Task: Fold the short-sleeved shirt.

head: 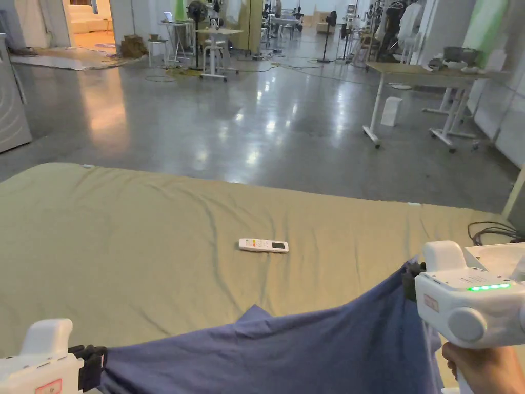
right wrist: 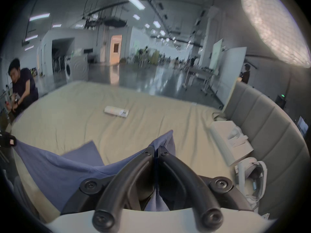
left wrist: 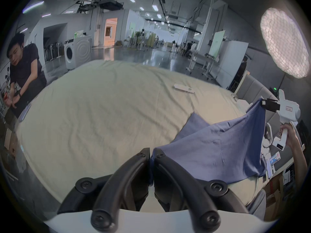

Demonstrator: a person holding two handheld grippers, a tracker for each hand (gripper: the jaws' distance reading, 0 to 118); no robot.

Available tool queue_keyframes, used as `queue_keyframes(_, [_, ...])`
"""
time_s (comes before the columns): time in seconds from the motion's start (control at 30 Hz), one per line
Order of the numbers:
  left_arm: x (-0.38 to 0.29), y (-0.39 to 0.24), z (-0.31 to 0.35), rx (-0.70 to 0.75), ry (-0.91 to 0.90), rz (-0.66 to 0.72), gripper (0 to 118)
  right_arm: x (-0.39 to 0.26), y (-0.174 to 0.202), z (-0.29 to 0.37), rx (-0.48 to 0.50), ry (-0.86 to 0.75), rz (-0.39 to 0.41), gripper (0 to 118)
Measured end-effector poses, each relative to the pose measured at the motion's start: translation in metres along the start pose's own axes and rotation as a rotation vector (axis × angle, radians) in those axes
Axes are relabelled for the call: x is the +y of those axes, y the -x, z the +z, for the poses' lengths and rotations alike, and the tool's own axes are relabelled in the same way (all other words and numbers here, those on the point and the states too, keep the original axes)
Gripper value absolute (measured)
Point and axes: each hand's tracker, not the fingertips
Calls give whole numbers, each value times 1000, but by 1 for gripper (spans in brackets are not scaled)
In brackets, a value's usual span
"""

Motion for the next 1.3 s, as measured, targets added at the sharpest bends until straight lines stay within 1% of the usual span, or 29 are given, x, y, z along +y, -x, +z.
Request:
queue_keyframes(0.1, [38, -16, 6, -40, -82, -23, 6, 30, -17, 37, -47, -85, 15, 2])
queue_keyframes(0.17, [70, -28, 10, -67, -140, -36, 6, 51, -29, 61, -70, -136, 4, 2])
queue_keyframes(0.23, [101, -40, 13, -90, -159, -36, 6, 71, -39, 78, -93, -172, -15, 2])
queue_keyframes(0.27, [117, -50, 18, -102, -190, -47, 6, 81, -44, 86, -101, -186, -10, 2])
queue_keyframes(0.43, [197, -81, 34, -110, -277, -103, 6, 127, -69, 111, -175, -272, -42, 2])
queue_keyframes(0.53, [243, -93, 42, -105, -310, -133, 6, 152, -81, 115, -196, -288, -75, 2])
queue_keyframes(0.67, [294, -105, 44, -71, -336, -194, 6, 181, -88, 114, -209, -310, -98, 2])
queue_keyframes(0.73, [314, -111, 41, -44, -336, -232, 6, 194, -88, 107, -220, -322, -97, 2])
queue_keyframes(0.8, [331, -112, 35, -42, -332, -233, 6, 207, -86, 98, -223, -327, -95, 2])
queue_keyframes(0.9, [358, -115, 23, 5, -331, -266, 6, 227, -82, 76, -234, -340, -87, 2])
queue_keyframes(1.0, [384, -113, 7, 10, -337, -243, 6, 248, -78, 53, -247, -350, -73, 2])
queue_keyframes(1.07, [402, -112, -1, 16, -351, -241, 6, 265, -79, 36, -253, -367, -80, 2])
queue_keyframes(1.3, [452, -116, -13, 27, -393, -212, 6, 316, -78, 12, -293, -430, -41, 2])
